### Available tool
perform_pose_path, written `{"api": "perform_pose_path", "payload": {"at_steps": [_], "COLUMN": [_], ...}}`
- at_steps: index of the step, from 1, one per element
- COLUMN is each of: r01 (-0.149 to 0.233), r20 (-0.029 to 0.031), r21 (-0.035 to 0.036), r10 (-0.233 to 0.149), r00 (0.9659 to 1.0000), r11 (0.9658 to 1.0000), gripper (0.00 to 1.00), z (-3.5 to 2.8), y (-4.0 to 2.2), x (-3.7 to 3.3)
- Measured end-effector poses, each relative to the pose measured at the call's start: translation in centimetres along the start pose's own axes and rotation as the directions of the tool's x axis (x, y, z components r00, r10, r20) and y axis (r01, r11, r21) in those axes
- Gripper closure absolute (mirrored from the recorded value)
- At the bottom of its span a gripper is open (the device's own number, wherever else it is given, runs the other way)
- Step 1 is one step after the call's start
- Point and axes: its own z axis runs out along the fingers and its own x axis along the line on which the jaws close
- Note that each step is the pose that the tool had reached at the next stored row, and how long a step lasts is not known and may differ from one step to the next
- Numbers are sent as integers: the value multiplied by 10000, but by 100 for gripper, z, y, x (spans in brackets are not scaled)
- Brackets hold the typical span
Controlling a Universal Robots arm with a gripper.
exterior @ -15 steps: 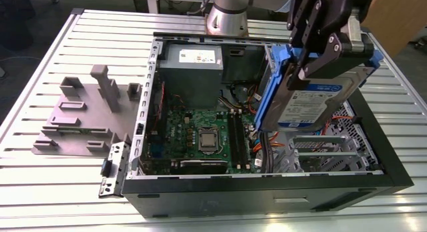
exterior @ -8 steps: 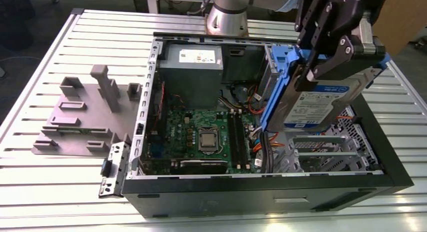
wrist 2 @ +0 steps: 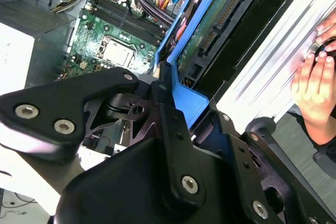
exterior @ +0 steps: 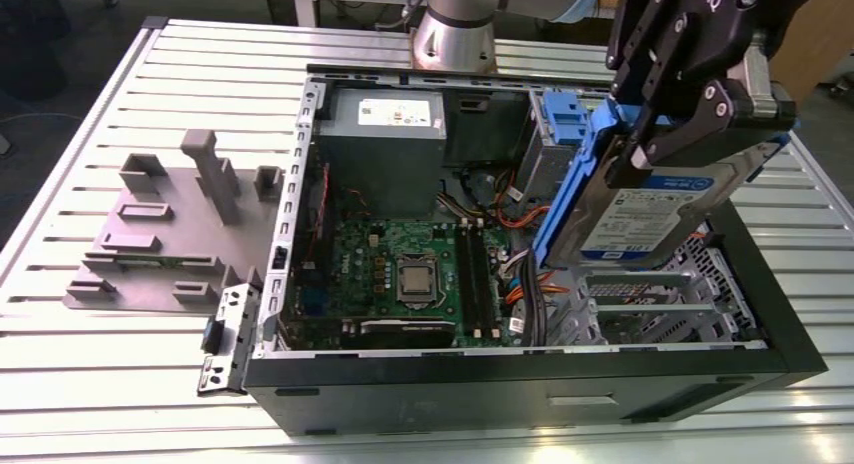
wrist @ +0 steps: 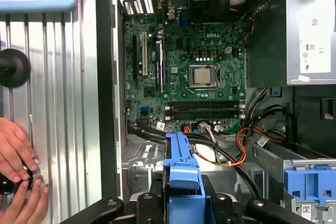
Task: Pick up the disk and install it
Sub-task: 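Insert the disk into the insertion slot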
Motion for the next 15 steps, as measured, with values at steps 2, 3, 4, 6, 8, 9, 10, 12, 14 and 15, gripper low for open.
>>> {"api": "perform_pose_path", "payload": {"at_steps": [2, 3, 4, 6, 8, 9, 10, 12, 14, 15], "r01": [0, 0, 1, 1, -1, -1, 0, 0, 1, 2], "r20": [-1, 0, -1, 0, -3, -2, -2, -2, -1, -1], "r21": [0, 0, 0, 0, -1, 0, 0, 0, 0, 0], "r10": [0, 0, -1, -1, 1, 1, 0, 0, -1, -2], "r00": [10000, 10000, 10000, 10000, 10000, 10000, 10000, 10000, 10000, 10000], "r11": [10000, 10000, 10000, 10000, 10000, 10000, 10000, 10000, 10000, 10000], "gripper": [64, 64, 64, 64, 64, 64, 64, 64, 64, 64], "z": [4, 6, 8, 11, 10, 10, 11, 11, 12, 13], "y": [-23, -35, -42, -51, -52, -52, -53, -53, -56, -61], "x": [11, 17, 21, 24, 25, 25, 25, 25, 27, 32]}}
